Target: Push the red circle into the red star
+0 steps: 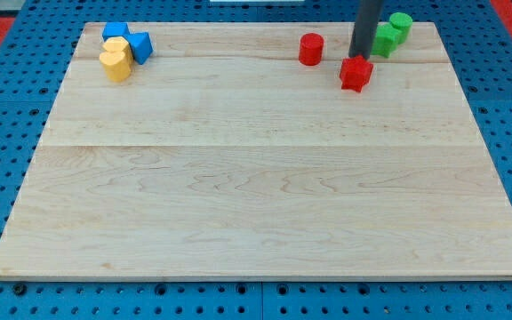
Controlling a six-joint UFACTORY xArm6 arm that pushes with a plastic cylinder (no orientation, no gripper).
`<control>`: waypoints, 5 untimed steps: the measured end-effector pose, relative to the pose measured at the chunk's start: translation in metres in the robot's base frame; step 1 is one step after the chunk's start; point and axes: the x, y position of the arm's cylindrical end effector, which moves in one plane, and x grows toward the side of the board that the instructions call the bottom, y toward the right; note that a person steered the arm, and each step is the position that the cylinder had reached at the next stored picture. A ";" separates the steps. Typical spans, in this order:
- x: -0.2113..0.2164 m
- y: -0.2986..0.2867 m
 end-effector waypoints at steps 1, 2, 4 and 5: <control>0.037 0.015; 0.067 -0.010; 0.004 0.023; -0.051 -0.010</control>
